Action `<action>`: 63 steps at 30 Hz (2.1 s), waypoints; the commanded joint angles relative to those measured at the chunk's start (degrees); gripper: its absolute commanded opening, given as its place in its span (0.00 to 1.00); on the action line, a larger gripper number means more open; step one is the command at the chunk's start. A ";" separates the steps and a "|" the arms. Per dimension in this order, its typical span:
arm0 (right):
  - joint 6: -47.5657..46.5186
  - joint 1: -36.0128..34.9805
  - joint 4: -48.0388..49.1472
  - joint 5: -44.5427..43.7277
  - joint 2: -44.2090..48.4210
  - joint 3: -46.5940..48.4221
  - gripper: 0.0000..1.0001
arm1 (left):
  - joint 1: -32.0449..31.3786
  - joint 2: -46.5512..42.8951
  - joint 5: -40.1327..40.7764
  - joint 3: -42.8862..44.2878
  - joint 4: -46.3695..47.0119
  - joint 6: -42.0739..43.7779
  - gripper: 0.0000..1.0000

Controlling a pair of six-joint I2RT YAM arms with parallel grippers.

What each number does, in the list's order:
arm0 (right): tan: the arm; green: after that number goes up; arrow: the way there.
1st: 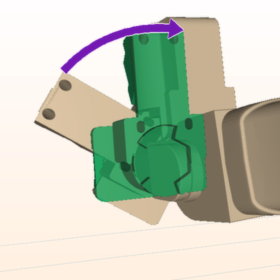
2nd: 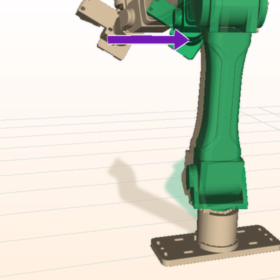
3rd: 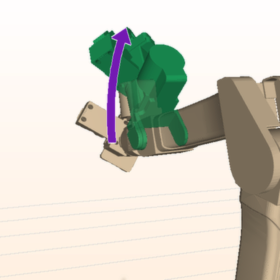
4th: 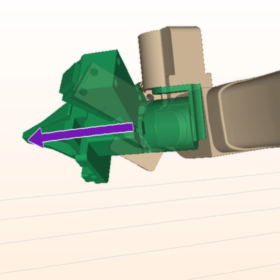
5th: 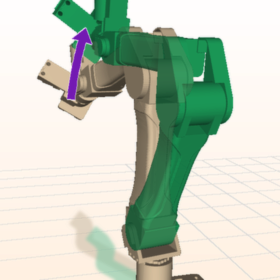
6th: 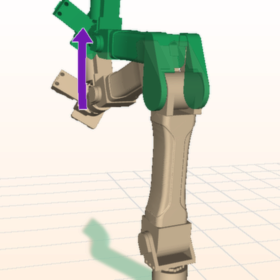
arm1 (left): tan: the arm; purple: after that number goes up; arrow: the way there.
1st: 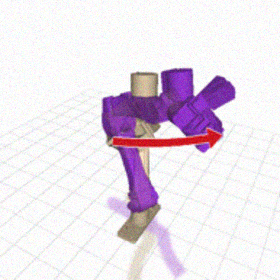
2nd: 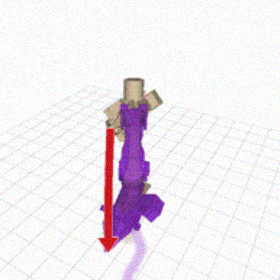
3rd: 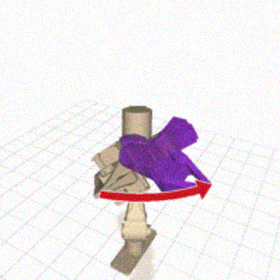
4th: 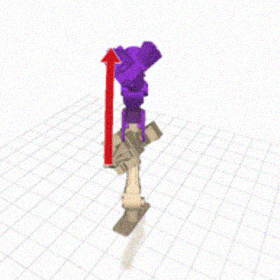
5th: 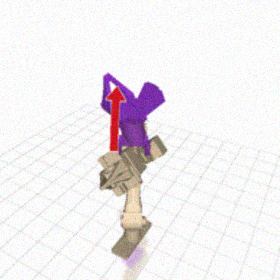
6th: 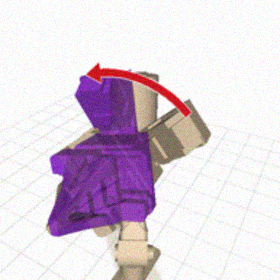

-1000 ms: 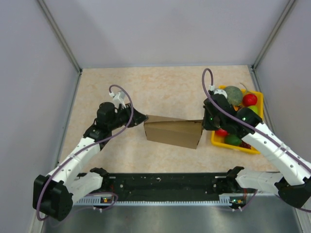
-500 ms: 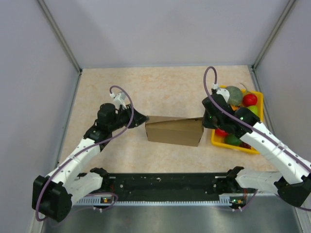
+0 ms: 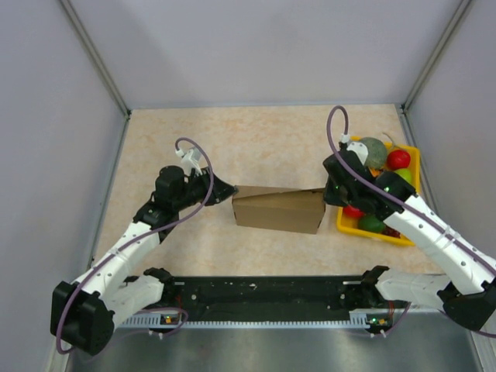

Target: Fold the paper box

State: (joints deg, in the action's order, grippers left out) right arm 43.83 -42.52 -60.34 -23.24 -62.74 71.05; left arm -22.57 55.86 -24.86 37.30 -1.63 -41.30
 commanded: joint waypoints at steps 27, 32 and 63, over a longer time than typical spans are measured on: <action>-19.74 0.07 22.07 -0.22 16.06 -24.01 0.00 | -0.72 0.39 -1.07 -2.76 -3.91 0.78 0.30; -23.53 -0.63 33.43 0.57 25.29 -36.57 0.00 | -0.90 0.57 -1.07 -3.29 -3.38 0.78 0.30; -14.48 19.21 26.39 27.71 19.40 -22.15 0.64 | -1.69 0.48 -0.71 -2.85 -4.52 2.10 0.29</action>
State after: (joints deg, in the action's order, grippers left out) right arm 30.59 -25.85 -41.78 0.34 -51.88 57.34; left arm -23.42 55.59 -26.00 35.99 0.05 -41.80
